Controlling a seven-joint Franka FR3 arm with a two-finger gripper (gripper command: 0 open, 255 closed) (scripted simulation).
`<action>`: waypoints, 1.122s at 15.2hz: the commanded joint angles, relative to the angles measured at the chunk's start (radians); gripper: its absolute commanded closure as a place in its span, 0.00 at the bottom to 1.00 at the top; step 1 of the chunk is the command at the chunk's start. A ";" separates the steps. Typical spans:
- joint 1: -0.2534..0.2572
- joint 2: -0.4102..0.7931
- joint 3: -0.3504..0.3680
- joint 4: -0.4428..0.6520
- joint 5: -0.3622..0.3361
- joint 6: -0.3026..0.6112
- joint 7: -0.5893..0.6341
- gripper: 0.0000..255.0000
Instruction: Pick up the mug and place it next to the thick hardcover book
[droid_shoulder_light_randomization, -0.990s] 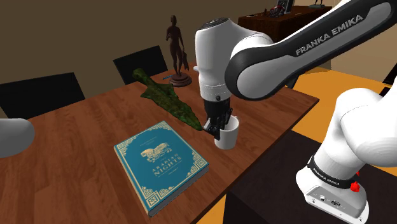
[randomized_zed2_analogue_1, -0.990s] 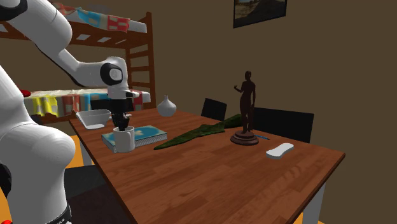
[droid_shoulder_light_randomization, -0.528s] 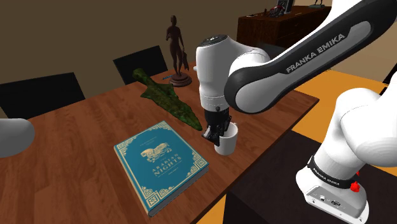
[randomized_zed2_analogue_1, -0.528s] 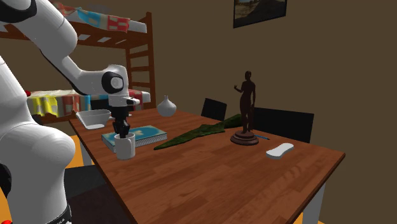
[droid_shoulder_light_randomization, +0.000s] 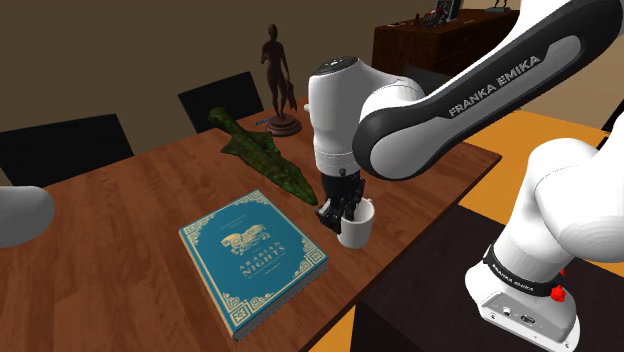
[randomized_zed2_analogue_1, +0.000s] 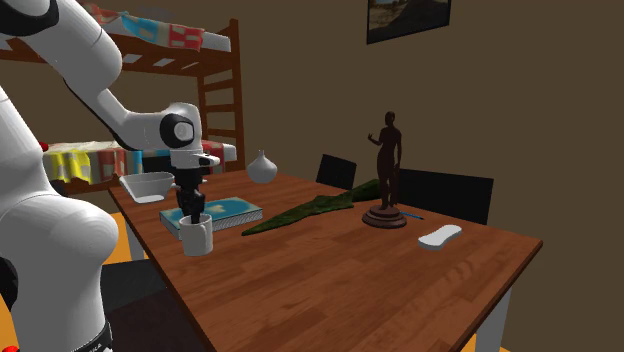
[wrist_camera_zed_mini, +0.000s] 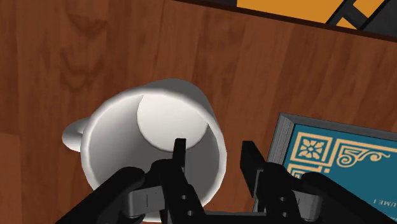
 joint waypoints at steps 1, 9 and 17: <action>0.000 0.000 0.000 0.000 0.000 0.000 0.000 0.00; 0.002 -0.064 -0.013 0.083 0.003 -0.146 -0.007 0.00; 0.003 -0.064 -0.013 0.083 0.003 -0.146 -0.007 0.00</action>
